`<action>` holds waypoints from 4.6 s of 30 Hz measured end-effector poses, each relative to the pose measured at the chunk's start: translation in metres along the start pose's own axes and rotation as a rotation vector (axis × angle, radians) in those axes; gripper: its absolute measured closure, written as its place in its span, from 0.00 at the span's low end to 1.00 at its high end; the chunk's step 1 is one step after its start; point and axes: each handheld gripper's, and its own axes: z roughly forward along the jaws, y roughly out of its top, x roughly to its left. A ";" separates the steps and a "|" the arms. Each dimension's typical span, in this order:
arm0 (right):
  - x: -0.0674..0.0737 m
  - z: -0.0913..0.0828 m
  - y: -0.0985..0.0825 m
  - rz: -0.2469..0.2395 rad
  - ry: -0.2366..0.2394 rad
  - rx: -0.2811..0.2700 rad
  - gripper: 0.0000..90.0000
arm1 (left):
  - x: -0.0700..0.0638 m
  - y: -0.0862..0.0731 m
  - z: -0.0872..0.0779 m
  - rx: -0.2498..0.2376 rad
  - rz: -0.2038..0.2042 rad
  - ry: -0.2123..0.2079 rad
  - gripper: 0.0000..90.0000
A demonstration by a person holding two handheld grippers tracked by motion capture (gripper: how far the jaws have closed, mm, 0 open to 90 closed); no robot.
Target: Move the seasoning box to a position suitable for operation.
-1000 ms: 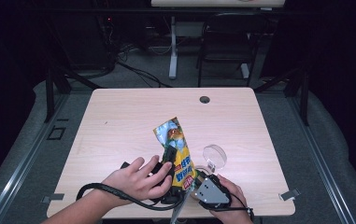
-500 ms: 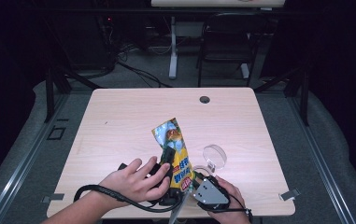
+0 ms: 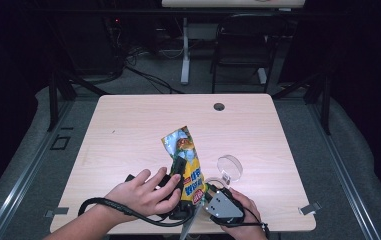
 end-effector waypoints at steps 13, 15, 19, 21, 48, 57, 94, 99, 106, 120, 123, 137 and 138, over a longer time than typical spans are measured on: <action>-0.001 -0.001 -0.003 -0.002 -0.003 0.004 0.83 | 0.001 0.004 0.001 0.000 0.002 0.003 0.93; -0.001 -0.001 -0.003 -0.004 -0.005 0.004 0.83 | 0.001 0.004 0.001 0.000 0.003 0.004 0.93; -0.002 -0.001 -0.004 -0.006 -0.006 0.004 0.83 | 0.000 0.005 0.002 -0.002 0.000 0.004 0.93; -0.002 -0.001 -0.004 -0.007 -0.006 0.007 0.83 | 0.000 0.005 0.002 -0.003 0.000 0.002 0.93; -0.007 -0.005 -0.006 0.000 -0.010 0.011 0.83 | 0.000 0.003 0.007 -0.007 -0.042 -0.024 0.93; -0.006 -0.001 -0.005 -0.014 -0.010 0.024 0.83 | -0.007 0.002 0.008 0.002 -0.062 -0.039 0.93; -0.005 0.001 -0.005 -0.052 -0.015 0.031 0.83 | -0.030 -0.005 0.012 0.023 -0.223 -0.158 0.95; -0.005 0.000 -0.005 -0.050 -0.018 0.026 0.83 | -0.032 -0.007 0.012 0.014 -0.265 -0.174 0.95; -0.004 0.001 -0.004 -0.052 -0.017 0.024 0.83 | -0.036 -0.009 0.012 0.017 -0.306 -0.210 0.95; -0.004 0.002 -0.004 -0.060 -0.019 0.024 0.83 | -0.048 -0.014 0.016 -0.007 -0.408 -0.274 0.97; -0.004 0.001 -0.004 -0.059 -0.021 0.022 0.83 | -0.048 -0.014 0.016 -0.008 -0.428 -0.284 0.97; -0.006 0.001 -0.005 -0.050 -0.018 0.022 0.82 | -0.056 -0.016 0.019 -0.026 -0.537 -0.331 0.97; -0.006 0.001 -0.005 -0.050 -0.018 0.021 0.82 | -0.056 -0.016 0.019 -0.029 -0.541 -0.331 0.97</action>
